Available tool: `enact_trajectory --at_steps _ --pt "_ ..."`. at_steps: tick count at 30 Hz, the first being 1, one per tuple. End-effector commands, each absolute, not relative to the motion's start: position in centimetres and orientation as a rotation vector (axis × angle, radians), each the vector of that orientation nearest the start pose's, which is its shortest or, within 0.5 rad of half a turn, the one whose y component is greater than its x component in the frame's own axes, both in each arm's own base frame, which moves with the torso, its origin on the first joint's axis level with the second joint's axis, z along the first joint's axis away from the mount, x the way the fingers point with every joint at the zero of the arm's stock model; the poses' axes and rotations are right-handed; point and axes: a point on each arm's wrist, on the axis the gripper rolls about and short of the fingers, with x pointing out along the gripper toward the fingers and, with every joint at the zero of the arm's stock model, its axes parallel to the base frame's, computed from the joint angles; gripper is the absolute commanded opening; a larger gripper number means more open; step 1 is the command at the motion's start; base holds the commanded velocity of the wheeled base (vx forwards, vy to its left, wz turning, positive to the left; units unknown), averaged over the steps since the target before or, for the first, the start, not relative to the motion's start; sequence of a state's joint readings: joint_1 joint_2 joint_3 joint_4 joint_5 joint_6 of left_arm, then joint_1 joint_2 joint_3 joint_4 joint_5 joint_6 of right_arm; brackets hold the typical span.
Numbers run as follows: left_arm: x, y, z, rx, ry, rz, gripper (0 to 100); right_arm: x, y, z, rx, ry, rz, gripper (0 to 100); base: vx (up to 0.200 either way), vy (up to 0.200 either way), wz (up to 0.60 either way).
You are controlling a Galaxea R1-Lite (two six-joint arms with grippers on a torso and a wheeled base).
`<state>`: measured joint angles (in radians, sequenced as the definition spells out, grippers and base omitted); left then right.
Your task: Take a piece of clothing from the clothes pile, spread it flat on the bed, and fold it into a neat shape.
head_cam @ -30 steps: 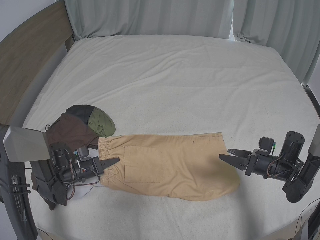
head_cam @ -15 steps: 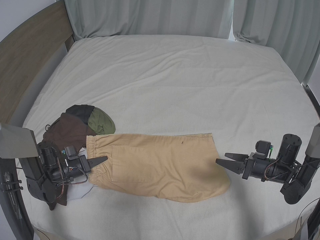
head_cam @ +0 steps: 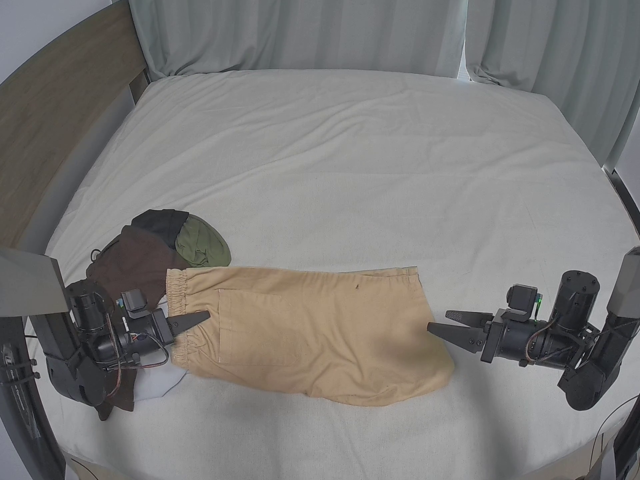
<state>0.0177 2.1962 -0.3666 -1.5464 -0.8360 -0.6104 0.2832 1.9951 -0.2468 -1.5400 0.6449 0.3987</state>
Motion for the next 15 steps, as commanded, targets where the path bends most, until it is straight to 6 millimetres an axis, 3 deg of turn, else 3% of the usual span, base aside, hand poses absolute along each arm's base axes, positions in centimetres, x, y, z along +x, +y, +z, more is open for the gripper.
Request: enact_trajectory --at_steps 1,15 --pt "29.5 -2.1 3.1 -0.687 0.513 -0.743 0 24.9 8.6 6.8 0.406 0.392 0.870 100 0.000 0.000 0.00" --pt "29.5 -6.0 5.8 -0.689 0.484 -0.870 0 25.1 8.3 7.2 0.406 0.368 0.861 100 0.000 0.000 0.00"
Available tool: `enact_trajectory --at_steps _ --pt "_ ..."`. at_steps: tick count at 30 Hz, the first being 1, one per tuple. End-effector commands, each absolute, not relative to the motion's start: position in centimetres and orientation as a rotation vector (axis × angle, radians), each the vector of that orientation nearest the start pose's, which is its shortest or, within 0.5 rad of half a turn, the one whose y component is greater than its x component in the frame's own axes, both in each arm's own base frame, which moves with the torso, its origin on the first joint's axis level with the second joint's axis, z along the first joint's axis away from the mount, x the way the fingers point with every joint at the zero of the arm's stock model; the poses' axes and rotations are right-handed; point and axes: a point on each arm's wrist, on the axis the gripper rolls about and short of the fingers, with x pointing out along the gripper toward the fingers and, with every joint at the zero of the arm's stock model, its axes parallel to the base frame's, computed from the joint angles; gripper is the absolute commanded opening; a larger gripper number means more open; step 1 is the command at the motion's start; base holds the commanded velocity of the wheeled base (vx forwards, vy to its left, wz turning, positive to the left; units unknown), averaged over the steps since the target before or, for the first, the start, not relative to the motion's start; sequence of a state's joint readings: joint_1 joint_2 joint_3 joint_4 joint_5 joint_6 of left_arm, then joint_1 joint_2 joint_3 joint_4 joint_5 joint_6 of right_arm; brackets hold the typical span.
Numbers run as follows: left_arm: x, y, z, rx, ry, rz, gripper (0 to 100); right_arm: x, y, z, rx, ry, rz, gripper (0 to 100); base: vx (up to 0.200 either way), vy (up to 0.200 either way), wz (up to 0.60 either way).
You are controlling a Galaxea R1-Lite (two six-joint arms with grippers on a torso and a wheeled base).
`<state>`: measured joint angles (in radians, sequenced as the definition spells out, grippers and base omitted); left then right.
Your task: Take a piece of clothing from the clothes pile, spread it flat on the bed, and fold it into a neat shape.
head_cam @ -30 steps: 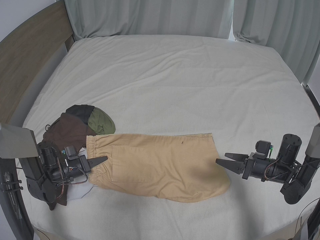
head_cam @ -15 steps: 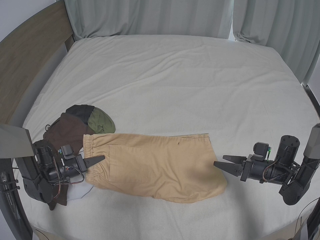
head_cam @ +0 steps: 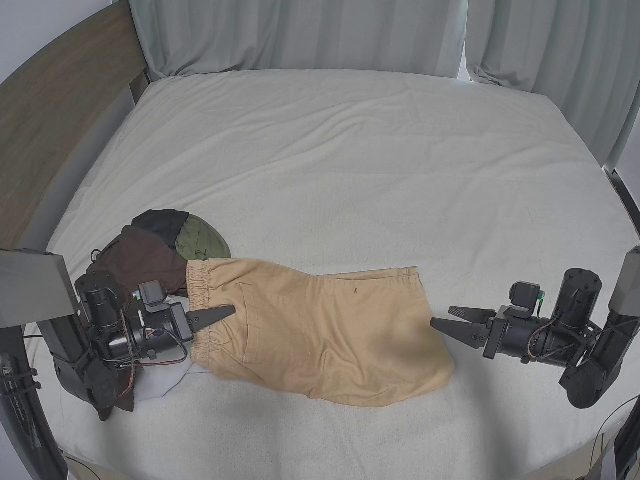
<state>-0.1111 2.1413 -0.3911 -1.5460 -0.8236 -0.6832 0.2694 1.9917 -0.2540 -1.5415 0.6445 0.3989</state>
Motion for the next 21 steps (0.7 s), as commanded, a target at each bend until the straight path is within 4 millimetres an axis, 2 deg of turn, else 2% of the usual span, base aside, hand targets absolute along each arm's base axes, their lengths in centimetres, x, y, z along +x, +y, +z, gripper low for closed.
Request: enact_trajectory --at_steps 1,16,21 --pt "29.6 -6.3 5.9 -0.693 0.482 -0.872 0 25.1 8.3 7.2 0.406 0.368 0.859 100 0.000 0.000 0.00" --pt "30.7 -11.5 7.2 -0.734 0.467 -0.947 0 25.1 8.1 7.5 0.405 0.357 0.857 100 0.000 0.000 0.00" --pt "31.5 -12.6 6.7 -0.741 0.467 -0.951 0 25.1 8.1 7.5 0.407 0.358 0.855 100 0.000 0.000 0.00"
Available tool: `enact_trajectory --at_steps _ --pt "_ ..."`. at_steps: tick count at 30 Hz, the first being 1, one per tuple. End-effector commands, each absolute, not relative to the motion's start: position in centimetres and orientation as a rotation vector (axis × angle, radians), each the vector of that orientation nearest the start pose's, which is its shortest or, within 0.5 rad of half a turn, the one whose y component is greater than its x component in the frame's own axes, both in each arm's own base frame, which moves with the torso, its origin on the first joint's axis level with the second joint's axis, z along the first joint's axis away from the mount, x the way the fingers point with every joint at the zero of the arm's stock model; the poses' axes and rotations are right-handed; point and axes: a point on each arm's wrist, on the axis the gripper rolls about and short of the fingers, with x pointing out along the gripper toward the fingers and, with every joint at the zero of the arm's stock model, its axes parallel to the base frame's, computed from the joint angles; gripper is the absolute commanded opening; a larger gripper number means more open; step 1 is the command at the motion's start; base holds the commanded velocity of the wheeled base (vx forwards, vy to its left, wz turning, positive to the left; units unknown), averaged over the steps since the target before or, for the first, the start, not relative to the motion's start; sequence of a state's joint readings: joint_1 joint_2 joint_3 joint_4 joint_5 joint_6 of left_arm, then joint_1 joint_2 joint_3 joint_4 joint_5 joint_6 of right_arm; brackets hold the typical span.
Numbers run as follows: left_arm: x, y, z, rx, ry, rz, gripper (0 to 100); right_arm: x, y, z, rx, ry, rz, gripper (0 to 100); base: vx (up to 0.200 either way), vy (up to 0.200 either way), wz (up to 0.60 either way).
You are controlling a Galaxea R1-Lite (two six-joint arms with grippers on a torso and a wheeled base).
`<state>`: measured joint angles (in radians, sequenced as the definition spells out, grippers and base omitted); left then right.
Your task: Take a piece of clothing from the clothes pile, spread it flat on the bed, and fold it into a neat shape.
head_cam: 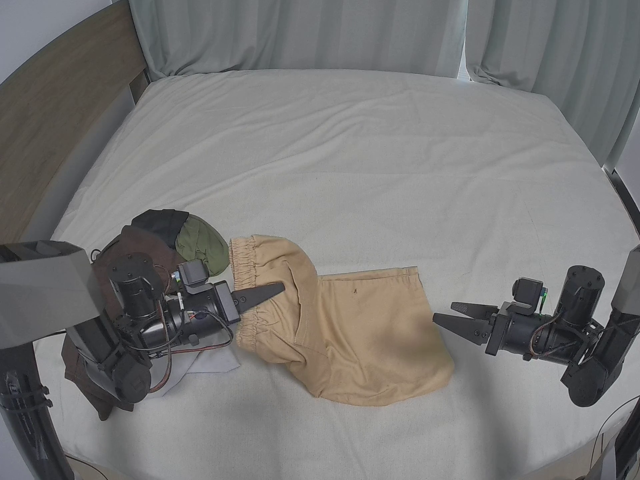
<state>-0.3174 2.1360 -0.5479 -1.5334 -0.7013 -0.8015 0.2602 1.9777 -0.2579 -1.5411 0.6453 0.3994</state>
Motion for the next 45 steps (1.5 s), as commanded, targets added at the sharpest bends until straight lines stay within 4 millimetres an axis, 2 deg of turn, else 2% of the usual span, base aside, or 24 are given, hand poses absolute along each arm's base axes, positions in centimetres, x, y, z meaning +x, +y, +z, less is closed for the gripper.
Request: enact_trajectory --at_steps 1,15,23,35,45 --pt "31.5 -12.7 6.6 -0.741 0.468 -0.950 0 25.1 8.1 7.5 0.407 0.358 0.855 100 0.000 0.000 0.00" --pt "32.1 -15.2 5.2 -0.737 0.508 -1.000 0 25.6 7.6 7.6 0.409 0.341 0.837 100 0.000 0.000 0.00" --pt "33.1 -17.5 4.5 -0.748 0.538 -1.032 0 26.2 6.6 7.9 0.411 0.314 0.801 100 0.000 0.000 0.00" --pt "34.1 -20.5 4.3 -0.821 0.569 -1.084 0 26.4 6.3 8.0 0.411 0.306 0.790 100 0.000 0.000 0.00" --pt "34.7 -23.1 2.8 -0.834 0.618 -1.098 0 26.8 5.7 8.2 0.412 0.288 0.770 100 0.000 0.000 0.00"
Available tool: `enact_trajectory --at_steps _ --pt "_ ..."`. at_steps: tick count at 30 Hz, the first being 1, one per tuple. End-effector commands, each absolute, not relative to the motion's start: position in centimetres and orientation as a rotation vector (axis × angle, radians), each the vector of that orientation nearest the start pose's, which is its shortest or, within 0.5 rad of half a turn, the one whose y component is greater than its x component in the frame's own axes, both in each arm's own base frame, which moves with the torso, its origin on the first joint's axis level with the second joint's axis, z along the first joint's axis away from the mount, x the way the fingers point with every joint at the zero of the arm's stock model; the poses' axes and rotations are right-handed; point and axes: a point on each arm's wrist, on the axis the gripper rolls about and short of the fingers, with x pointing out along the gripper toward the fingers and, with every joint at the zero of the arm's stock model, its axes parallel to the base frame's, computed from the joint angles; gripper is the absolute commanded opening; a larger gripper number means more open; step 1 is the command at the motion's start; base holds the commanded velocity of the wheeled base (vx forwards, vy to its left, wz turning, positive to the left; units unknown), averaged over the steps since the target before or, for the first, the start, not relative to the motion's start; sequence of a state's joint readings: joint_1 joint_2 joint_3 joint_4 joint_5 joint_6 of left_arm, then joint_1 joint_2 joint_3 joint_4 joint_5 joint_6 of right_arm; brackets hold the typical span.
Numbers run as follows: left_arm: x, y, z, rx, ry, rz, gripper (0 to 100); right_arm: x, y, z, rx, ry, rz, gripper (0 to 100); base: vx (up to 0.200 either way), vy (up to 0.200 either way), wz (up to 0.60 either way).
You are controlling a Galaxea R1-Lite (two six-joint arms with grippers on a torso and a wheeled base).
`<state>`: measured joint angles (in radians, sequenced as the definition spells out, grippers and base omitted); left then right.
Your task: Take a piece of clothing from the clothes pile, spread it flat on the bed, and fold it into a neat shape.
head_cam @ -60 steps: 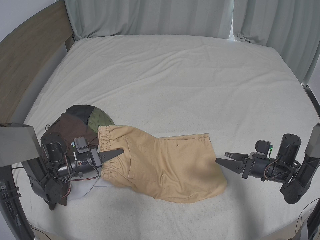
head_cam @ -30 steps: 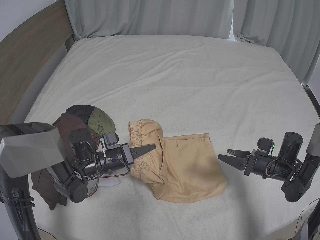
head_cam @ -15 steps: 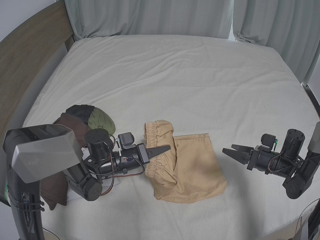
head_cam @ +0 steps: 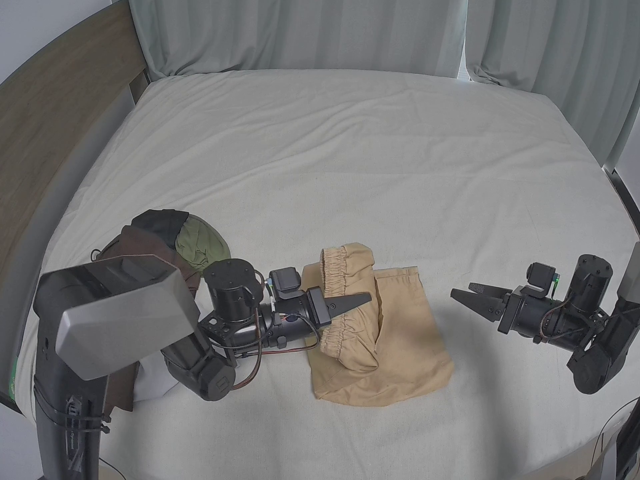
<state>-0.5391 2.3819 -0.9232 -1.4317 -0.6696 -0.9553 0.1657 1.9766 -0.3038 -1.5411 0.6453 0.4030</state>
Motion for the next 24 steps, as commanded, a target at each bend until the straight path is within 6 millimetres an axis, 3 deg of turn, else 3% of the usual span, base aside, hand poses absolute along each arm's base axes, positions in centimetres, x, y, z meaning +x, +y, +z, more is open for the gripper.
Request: enact_trajectory --at_steps 1,8,22,23,24 --pt "34.8 -23.1 2.7 -0.834 0.616 -1.095 0 26.8 5.7 8.2 0.412 0.288 0.770 100 0.000 0.000 0.00" --pt "34.7 -24.4 1.9 -0.830 0.642 -1.104 0 26.8 5.7 8.3 0.411 0.285 0.770 100 0.000 0.000 0.00" --pt "34.8 -24.5 1.4 -0.831 0.663 -1.092 0 26.8 5.7 8.3 0.409 0.281 0.770 100 0.000 0.000 0.00" --pt "34.8 -24.5 1.3 -0.831 0.664 -1.091 100 26.8 5.7 8.3 0.408 0.280 0.770 100 0.000 0.000 0.00" --pt "34.8 -24.5 1.2 -0.831 0.666 -1.090 100 26.8 5.7 8.3 0.408 0.280 0.770 100 0.000 0.000 0.00"
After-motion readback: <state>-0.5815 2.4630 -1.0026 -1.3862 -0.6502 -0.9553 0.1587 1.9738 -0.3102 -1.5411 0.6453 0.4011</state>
